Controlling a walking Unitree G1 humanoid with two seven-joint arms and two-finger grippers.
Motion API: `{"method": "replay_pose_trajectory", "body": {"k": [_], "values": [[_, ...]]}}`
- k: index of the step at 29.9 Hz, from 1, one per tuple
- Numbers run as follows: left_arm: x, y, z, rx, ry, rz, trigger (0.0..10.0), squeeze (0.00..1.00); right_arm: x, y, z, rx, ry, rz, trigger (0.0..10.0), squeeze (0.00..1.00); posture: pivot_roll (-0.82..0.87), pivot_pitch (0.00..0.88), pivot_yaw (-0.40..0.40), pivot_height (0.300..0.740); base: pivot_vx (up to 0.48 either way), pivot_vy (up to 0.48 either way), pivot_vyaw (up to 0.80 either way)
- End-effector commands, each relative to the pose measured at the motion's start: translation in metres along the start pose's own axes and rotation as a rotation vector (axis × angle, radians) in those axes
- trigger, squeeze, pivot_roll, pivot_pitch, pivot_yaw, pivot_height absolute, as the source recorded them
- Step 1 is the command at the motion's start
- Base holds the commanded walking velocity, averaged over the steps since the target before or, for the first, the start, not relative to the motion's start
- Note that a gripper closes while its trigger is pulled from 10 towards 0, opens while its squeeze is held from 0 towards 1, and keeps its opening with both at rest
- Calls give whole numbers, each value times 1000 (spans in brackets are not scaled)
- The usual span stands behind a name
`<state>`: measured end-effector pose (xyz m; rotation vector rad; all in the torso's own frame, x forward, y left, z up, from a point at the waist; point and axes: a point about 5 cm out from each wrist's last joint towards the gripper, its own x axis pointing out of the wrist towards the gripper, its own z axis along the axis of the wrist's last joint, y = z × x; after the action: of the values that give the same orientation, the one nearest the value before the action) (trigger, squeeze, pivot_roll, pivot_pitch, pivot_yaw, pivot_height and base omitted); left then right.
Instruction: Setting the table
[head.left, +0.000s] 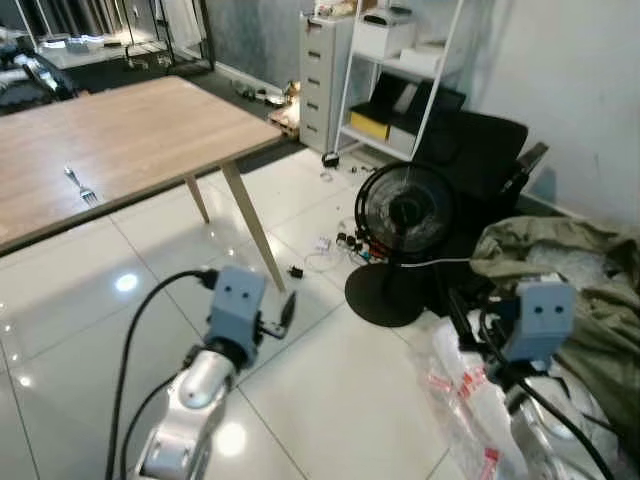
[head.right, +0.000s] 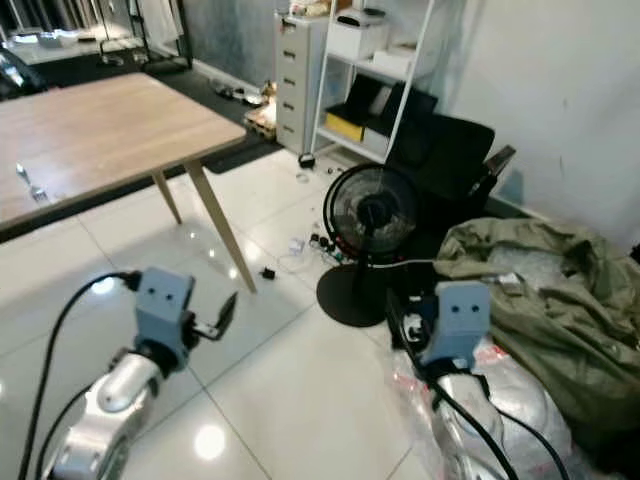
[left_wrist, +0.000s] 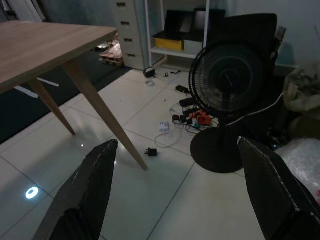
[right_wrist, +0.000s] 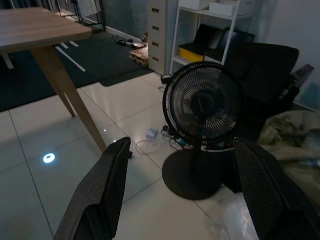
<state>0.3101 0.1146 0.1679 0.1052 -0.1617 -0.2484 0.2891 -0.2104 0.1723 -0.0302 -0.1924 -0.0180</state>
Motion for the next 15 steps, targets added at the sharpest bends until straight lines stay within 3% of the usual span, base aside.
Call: {"method": "replay_pose_trajectory", "body": {"k": [1, 15], "values": [[-2, -3, -3, 8, 15, -8, 10000, 0, -2, -4, -3, 6, 12, -12, 10000, 0, -3, 104, 74, 740, 480, 0, 800], [-3, -3, -4, 7, 17, 1, 10000, 0, 1, -4, -2, 19, 8, -9, 10000, 0, -1, 105, 72, 740, 480, 0, 799]]}}
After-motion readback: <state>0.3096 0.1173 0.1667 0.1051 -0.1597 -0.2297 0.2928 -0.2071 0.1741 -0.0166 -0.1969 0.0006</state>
